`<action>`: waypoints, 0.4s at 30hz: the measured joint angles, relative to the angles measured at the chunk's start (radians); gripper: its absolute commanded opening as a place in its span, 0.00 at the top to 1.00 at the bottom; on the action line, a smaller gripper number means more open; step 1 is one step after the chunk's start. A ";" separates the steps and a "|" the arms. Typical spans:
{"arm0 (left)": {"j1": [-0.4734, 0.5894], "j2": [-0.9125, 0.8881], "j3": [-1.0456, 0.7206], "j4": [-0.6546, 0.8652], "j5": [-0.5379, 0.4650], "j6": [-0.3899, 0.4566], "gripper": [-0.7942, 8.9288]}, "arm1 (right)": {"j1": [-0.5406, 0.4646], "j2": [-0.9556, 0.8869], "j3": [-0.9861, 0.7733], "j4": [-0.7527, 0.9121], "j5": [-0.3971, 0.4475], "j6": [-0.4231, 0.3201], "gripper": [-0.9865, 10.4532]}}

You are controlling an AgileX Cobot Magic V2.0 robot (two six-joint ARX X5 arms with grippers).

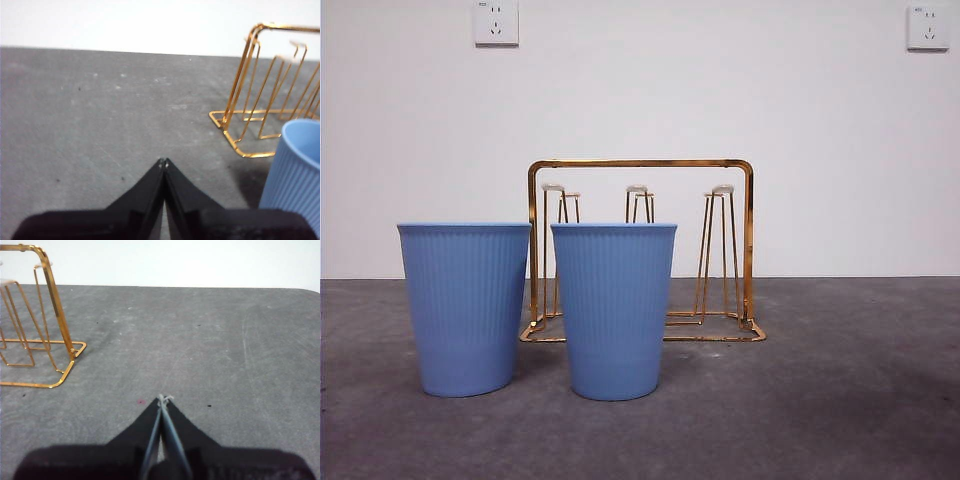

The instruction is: Pick up cup 1,put cup 1 in the cup rack,pick up cup 2,put cup 2 in the cup rack

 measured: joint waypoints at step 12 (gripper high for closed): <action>0.000 0.011 0.060 -0.032 0.105 -0.170 0.92 | 0.000 0.007 0.071 0.006 -0.005 0.232 0.92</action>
